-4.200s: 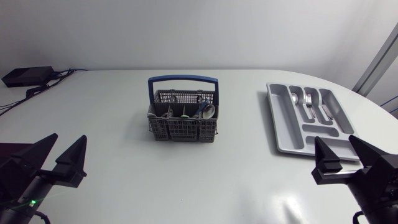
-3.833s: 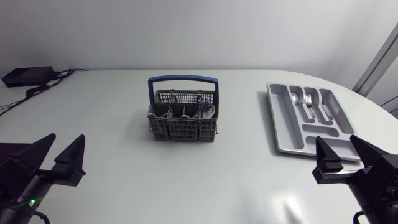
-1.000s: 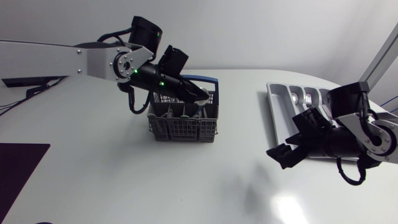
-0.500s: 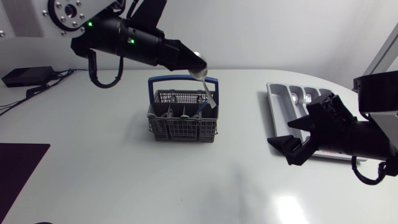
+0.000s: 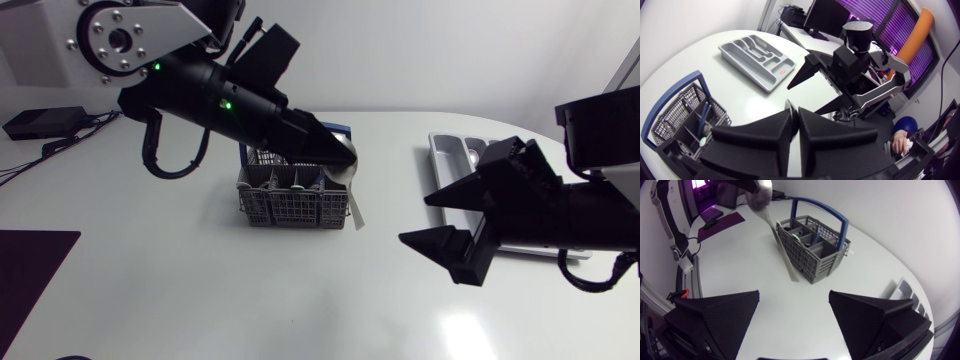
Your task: Unload the cutlery basket into the drawer organizer.
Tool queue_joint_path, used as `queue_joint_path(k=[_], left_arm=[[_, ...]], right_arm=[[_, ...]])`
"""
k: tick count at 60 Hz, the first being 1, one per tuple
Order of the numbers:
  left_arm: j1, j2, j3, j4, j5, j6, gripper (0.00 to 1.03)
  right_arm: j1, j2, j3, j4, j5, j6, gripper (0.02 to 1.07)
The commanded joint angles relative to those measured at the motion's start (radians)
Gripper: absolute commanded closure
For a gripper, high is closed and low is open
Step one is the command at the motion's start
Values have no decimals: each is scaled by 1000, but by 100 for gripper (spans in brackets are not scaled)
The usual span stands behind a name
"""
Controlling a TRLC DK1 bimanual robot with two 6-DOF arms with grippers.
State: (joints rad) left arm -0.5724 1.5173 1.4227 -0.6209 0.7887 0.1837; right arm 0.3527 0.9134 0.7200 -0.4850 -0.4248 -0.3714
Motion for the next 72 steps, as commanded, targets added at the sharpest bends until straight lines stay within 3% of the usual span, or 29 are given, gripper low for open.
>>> queue_joint_path(k=[1, 6, 19, 37, 56, 63, 72], left_arm=[[-30, -5, -15, -2, 26, 11, 100], [-55, 3, -13, -2, 26, 8, 100], [-92, 15, -5, -8, 43, 3, 100], [-98, 23, -13, -10, 57, 5, 100], [-103, 18, -28, -13, 57, 5, 100], [-101, 17, -36, -13, 57, 8, 100], [-98, 14, -44, -11, 57, 10, 100]], right_arm=[[49, 28, 13, 36, -14, -3, 7], [89, 70, 13, 74, -29, -6, 8], [131, 151, 16, 155, -29, -43, 23], [132, 142, 1, 171, -40, -89, 76], [137, 133, 1, 166, -61, -95, 91], [141, 134, -5, 169, -58, -93, 102], [141, 120, -17, 158, -55, -90, 102]])
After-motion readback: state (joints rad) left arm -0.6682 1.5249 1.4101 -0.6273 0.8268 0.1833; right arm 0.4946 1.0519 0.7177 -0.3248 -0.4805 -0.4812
